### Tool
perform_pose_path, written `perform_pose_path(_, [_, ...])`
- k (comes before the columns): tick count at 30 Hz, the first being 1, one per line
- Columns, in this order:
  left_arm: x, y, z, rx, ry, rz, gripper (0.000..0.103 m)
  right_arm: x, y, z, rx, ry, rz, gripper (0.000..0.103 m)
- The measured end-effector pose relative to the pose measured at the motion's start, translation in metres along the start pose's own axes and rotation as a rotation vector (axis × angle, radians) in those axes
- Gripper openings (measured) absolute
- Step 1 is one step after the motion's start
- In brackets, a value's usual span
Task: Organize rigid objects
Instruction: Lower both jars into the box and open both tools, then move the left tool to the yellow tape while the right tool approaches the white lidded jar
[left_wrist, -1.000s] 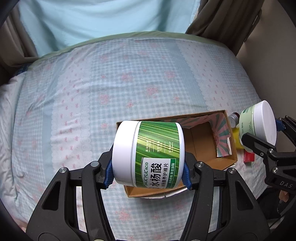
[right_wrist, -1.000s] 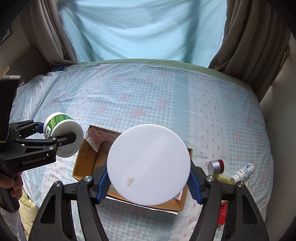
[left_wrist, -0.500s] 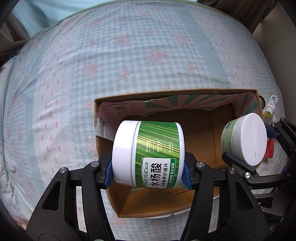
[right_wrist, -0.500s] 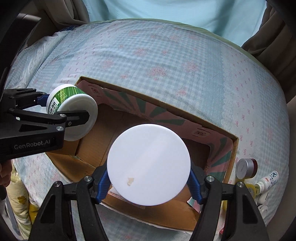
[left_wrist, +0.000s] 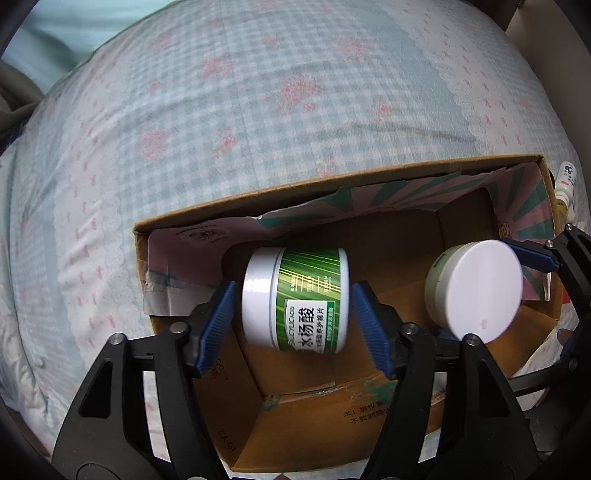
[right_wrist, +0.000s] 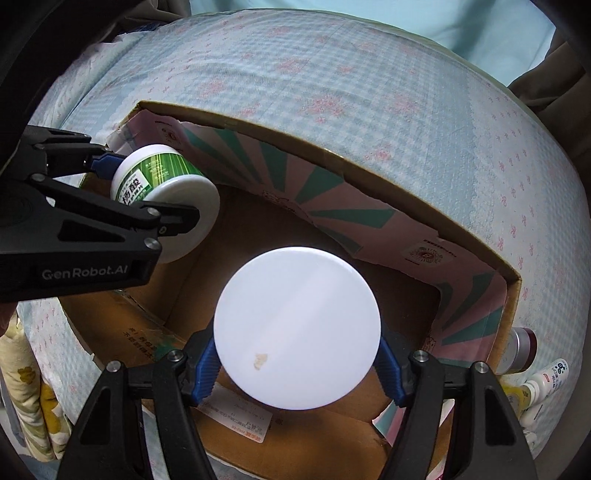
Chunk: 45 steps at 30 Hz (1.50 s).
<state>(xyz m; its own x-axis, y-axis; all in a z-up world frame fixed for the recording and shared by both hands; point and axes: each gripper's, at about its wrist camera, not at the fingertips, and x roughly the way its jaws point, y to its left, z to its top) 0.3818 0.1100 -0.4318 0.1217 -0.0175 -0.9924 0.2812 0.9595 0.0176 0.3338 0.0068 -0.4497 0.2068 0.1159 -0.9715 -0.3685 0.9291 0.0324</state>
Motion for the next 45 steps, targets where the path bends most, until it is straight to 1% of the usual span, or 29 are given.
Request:
perform_pose_path(1, [-0.004, 0.001, 0.002, -0.007, -0.007, -0.015, 0.102, 0.002, -0.002, 0.0, 0.014, 0.016, 0.007, 0.101])
perform_pose_path(2, [-0.007, 0.001, 0.003, -0.012, -0.025, -0.023, 0.103, 0.003, -0.003, 0.0, 0.023, 0.02, 0.014, 0.103])
perform_pose_path(5, [-0.012, 0.001, 0.004, 0.006, -0.034, 0.008, 0.103, -0.004, -0.006, -0.001, 0.04, -0.018, -0.013, 0.103])
perform_pose_path(8, [-0.018, 0.003, 0.0, 0.006, -0.042, -0.005, 0.103, -0.008, -0.009, -0.003, 0.064, -0.003, -0.018, 0.103])
perform_pose_path(13, [-0.036, 0.009, -0.005, -0.027, -0.054, -0.02, 0.103, -0.022, -0.013, -0.006, 0.096, -0.021, -0.025, 0.103])
perform_pose_path(16, [-0.052, 0.011, -0.009, -0.048, -0.076, -0.031, 0.103, -0.033, -0.009, -0.007, 0.098, -0.033, -0.031, 0.103])
perform_pose_path(22, [-0.089, 0.013, -0.021, -0.042, -0.123, -0.015, 0.103, -0.06, 0.004, -0.012, 0.08, -0.058, -0.057, 0.103])
perform_pose_path(26, [-0.123, 0.016, -0.035, -0.046, -0.157, -0.004, 0.103, -0.087, 0.011, -0.017, 0.067, -0.066, -0.083, 0.103])
perform_pose_path(30, [-0.165, 0.02, -0.056, -0.053, -0.207, 0.014, 0.103, -0.125, 0.018, -0.027, 0.115, -0.103, -0.075, 0.103])
perform_pose_path(34, [-0.207, 0.021, -0.079, -0.063, -0.27, 0.054, 0.103, -0.162, 0.027, -0.041, 0.163, -0.142, -0.075, 0.103])
perform_pose_path(37, [-0.236, 0.021, -0.096, -0.087, -0.313, 0.054, 0.103, -0.189, 0.031, -0.055, 0.188, -0.177, -0.083, 0.103])
perform_pose_path(41, [-0.267, 0.007, -0.114, -0.112, -0.356, 0.038, 0.103, -0.221, 0.03, -0.076, 0.22, -0.224, -0.092, 0.103])
perform_pose_path(45, [-0.294, -0.026, -0.13, -0.128, -0.394, 0.036, 0.103, -0.256, 0.02, -0.101, 0.241, -0.278, -0.113, 0.103])
